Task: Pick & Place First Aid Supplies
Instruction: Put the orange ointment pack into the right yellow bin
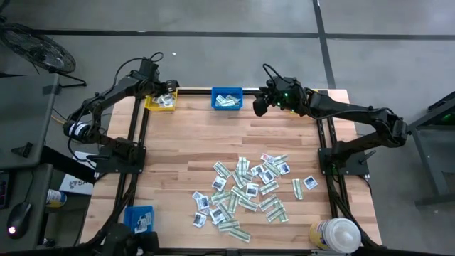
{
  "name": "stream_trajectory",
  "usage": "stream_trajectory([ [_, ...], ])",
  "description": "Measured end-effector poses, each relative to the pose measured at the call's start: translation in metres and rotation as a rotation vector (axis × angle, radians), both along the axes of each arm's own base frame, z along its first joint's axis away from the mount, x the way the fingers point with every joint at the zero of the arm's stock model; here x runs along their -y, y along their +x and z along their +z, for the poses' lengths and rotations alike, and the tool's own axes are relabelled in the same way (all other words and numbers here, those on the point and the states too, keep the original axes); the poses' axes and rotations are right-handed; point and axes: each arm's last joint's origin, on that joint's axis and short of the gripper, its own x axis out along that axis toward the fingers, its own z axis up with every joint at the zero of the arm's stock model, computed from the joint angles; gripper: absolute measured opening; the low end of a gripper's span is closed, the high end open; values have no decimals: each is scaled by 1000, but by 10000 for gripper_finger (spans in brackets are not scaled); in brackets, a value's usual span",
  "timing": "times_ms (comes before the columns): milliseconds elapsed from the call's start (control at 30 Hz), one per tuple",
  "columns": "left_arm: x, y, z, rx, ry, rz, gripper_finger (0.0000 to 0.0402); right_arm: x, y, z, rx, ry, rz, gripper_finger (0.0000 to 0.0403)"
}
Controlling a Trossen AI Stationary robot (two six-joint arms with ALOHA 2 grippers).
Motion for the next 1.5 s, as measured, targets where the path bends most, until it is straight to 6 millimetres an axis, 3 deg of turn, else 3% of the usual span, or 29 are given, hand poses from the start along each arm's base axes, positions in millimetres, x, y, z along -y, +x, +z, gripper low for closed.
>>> stream_trajectory([
  [133,0,1,0,15,-7,-11,115,-2,-3,-3,-42,21,4,165],
  [267,4,3,6,63,0,-52,123,-5,-8,-9,-116,69,29,165],
  [500,27,32,22,82,80,-188,123,-10,-17,-23,-255,192,62,165],
  [700,53,71,29,118,143,-369,123,-17,-26,-37,-362,314,108,165],
  [867,78,100,33,151,189,-487,123,-27,-31,-69,-393,458,198,165],
  [1167,132,139,32,159,206,-612,123,-66,-39,-124,-475,567,290,165],
  [1500,173,171,18,175,189,-761,124,-98,-41,-141,-450,717,195,165],
])
